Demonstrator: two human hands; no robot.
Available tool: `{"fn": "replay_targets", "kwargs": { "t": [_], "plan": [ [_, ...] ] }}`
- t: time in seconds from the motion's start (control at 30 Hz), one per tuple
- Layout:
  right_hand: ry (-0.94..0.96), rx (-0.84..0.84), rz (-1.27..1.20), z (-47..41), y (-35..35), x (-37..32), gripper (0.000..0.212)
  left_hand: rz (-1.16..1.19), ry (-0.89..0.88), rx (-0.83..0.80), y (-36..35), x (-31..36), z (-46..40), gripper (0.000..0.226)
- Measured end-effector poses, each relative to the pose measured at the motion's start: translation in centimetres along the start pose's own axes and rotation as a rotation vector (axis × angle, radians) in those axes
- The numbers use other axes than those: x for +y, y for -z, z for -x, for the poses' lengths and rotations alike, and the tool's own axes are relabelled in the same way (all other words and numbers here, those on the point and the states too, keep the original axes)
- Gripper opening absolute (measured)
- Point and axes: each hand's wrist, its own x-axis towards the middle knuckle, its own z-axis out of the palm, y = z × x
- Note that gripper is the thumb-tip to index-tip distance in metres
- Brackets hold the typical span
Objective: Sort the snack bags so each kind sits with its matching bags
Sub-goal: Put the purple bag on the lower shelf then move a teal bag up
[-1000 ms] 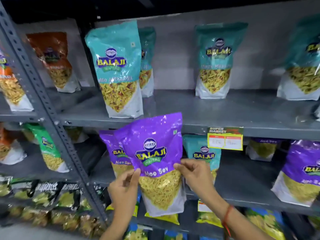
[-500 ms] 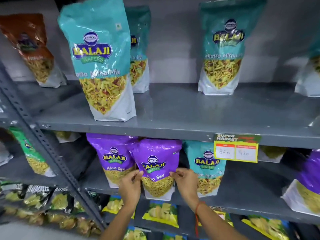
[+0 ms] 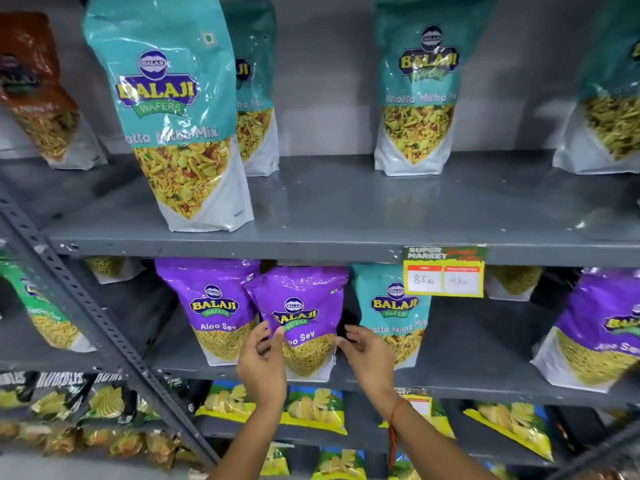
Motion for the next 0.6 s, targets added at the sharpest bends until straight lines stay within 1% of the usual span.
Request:
{"fn": "replay_targets", "kwargs": {
  "t": [0.07,0.13,0.23,0.3,0.37,0.47,0.5,0.53,0.6],
  "plan": [
    [-0.015,0.054,-0.033,0.9,1.7,0.3,0.028,0.039,-0.054,-0.06,-1.2,0.8,1.7,0.021],
    [-0.049,0.151,-0.059,1.5,3.8,0.9,0.022,0.009,-0.117,-0.167,-2.7,1.1,3.2,0.018],
    [-0.042,0.328,-0.051,1.3,7.3,1.5,0.017,-0.087,-0.193,-0.313,-5.3,1.0,4.9,0.025],
    [-0.049,0.39,-0.047,0.5,9.6,1.8,0.02,-0.183,-0.192,-0.396,-7.1,0.8,5.4,0.034],
    [-0.1,0.352,-0.051,-1.1,11.3,2.4,0.028,-0.28,-0.186,-0.45,-8.6,0.8,5.7,0.043],
    [-0.182,0.215,-0.055,-3.9,12.3,3.8,0.041,-0.326,-0.184,-0.427,-10.2,1.0,5.9,0.038],
    [-0.191,0.177,-0.058,-4.8,12.5,4.2,0.04,-0.331,-0.174,-0.4,-10.6,1.1,5.9,0.035],
    [-0.176,0.141,-0.071,-5.4,12.5,4.6,0.034,-0.33,-0.167,-0.375,-10.9,1.1,5.9,0.033],
    [-0.124,0.089,-0.079,-6.1,12.6,5.0,0.014,-0.339,-0.186,-0.343,-11.2,1.0,5.7,0.029]
  ]
}}
